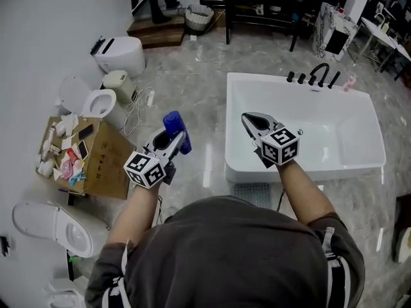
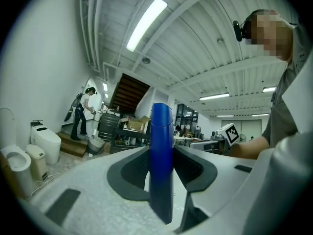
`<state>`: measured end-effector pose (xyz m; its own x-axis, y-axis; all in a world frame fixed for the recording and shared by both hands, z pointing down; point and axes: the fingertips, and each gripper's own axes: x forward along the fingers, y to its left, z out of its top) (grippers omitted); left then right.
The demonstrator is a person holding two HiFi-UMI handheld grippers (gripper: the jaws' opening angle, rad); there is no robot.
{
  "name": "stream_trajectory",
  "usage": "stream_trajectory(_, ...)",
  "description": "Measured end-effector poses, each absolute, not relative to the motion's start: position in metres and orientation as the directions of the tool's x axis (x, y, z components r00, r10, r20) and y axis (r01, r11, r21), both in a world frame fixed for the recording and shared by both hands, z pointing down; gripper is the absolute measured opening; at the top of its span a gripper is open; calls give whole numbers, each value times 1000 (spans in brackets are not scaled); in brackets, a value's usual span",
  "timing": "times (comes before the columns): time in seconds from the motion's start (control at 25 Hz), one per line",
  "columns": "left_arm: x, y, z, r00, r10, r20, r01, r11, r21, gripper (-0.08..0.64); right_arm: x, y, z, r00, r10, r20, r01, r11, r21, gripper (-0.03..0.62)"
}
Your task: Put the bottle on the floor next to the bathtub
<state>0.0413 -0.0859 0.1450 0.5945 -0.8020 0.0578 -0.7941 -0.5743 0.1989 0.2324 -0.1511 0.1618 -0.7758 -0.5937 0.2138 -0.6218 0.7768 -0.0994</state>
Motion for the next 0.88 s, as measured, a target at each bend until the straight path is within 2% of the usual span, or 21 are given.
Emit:
stream_trajectory(0.2,-10,-134,164,635,-772,27,-759,-617,207,144,186,-185,172,-736,-647,201,-673,733,-105,-8)
stream_trajectory(0.4,-76,-182,210,689,-723,50,-718,-670,190,143,123,-220,195,-668,-723,179,-744,659,-113,-8)
stream_trajectory(0.64,-135,-226,287,689,-720,79,-720,-670,179,143,68,-246,274,-610,-753,248,-792,594,-143,-8)
stream_trajectory(0.88,-167,-276,385,644,-761,80,-759,-623,191,143,24,-284,360,-624,-733,271,-778,616,-124,-8)
